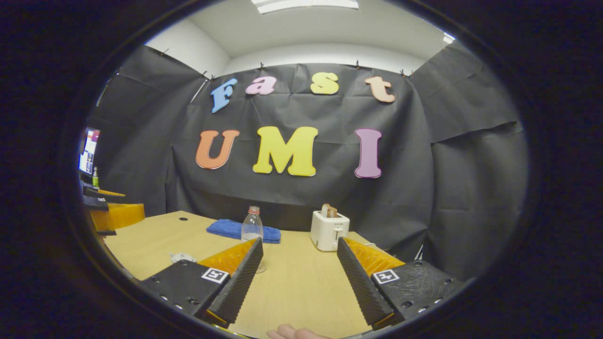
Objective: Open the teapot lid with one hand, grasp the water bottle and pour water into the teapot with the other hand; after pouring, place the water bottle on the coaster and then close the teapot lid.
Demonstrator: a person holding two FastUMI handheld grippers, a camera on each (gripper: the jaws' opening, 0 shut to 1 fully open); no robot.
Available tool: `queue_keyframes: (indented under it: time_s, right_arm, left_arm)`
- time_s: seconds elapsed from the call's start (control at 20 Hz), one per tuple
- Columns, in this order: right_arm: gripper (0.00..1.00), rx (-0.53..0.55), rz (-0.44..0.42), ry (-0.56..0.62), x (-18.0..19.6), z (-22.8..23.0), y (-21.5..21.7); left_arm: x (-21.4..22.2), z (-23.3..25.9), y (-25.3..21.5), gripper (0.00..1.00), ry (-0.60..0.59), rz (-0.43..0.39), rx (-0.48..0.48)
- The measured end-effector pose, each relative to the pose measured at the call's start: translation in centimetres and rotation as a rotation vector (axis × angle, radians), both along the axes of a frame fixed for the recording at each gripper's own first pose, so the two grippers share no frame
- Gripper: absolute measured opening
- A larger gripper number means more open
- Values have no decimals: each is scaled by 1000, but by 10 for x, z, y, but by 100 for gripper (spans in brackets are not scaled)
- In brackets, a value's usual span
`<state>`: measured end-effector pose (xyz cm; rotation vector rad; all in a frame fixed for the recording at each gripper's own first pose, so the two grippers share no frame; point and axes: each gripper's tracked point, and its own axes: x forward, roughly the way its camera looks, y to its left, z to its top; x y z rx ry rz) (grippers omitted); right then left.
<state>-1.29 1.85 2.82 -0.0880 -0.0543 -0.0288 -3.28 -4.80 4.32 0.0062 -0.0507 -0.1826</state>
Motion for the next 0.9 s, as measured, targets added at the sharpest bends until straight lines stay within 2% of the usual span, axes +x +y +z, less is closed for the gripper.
queue_keyframes:
  time_s: [0.4, 0.45, 0.75, 0.8, 0.85, 0.9]
  right_arm:
    - [95, 29, 44, 75, 8, -18, 25]
    - [97, 30, 53, 88, 8, -21, 28]
    - [95, 60, 90, 142, 10, -31, 35]
    - [97, 60, 89, 142, 10, -31, 34]
    - [97, 58, 89, 142, 10, -30, 34]
    - [97, 55, 89, 139, 9, -28, 33]
  left_arm:
    - [0, -3, 33, 100, 8, 62, -14]
    - [1, -2, 32, 100, 6, 56, -8]
    - [4, -4, 35, 100, 2, 65, 9]
    - [4, -3, 36, 95, 0, 66, 9]
    - [4, -2, 35, 100, -2, 63, 8]
    - [5, -3, 35, 100, -2, 62, 5]
